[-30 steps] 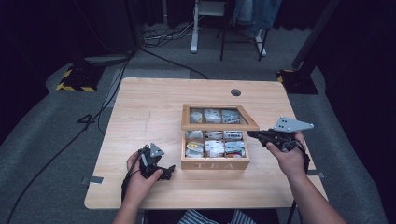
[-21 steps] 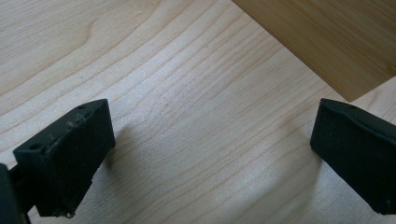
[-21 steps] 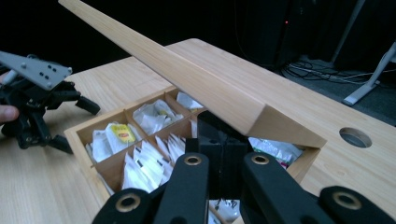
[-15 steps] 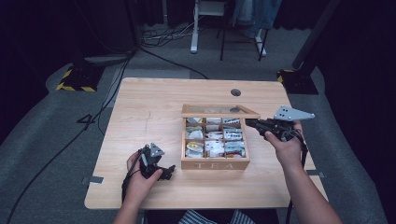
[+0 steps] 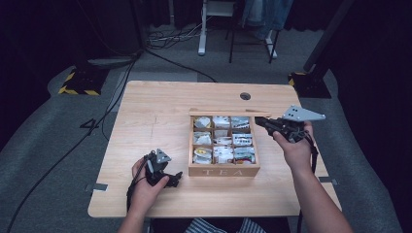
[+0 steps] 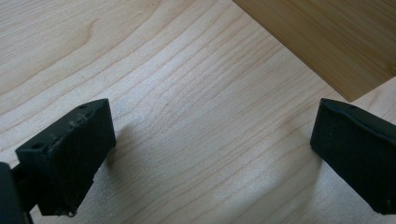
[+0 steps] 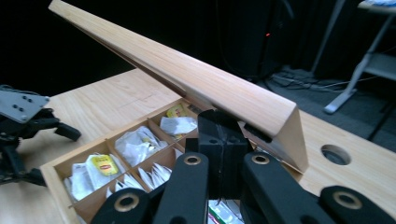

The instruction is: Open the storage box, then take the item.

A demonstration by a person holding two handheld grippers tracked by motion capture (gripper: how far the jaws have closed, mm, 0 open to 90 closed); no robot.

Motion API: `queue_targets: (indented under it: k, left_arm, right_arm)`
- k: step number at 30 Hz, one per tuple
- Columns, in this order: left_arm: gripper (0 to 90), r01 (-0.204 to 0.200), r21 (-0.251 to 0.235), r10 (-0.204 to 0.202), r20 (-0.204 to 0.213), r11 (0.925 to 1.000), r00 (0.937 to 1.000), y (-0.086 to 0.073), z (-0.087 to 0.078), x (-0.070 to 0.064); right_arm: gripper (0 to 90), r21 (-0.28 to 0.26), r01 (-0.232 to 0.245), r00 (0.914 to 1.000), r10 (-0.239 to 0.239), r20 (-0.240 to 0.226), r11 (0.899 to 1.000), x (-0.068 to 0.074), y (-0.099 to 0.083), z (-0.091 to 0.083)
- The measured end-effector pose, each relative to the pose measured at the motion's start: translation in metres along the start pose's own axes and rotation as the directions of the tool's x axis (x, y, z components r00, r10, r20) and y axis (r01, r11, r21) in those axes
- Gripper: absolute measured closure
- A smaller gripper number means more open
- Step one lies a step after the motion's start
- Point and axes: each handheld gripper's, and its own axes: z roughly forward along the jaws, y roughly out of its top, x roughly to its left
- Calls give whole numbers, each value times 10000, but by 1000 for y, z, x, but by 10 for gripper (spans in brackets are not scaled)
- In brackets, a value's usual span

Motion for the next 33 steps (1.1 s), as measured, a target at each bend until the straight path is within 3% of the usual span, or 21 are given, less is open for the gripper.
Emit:
queue_targets:
  k: [6, 14, 28, 33]
  left_arm:
    - [6, 4, -13, -4, 12, 10000, 10000, 0, 0, 0]
    - [6, -13, 22, 13, 66, 10000, 10000, 0, 0, 0]
    - [10, -148, 33, 148, 101, 9999, 9998, -2, -2, -2]
    - [40, 43, -152, -42, 36, 9999, 10000, -6, -6, -2]
  right_arm:
    - [831, -441, 547, 9971, -523, 559, 9975, 7, -3, 4]
    - [850, -385, 539, 9982, -529, 281, 9978, 7, -9, 5]
    - [827, -580, 536, 9982, -519, 309, 9969, 9, -11, 6]
    - [827, -626, 407, 9992, -407, 18, 9972, 8, -14, 4]
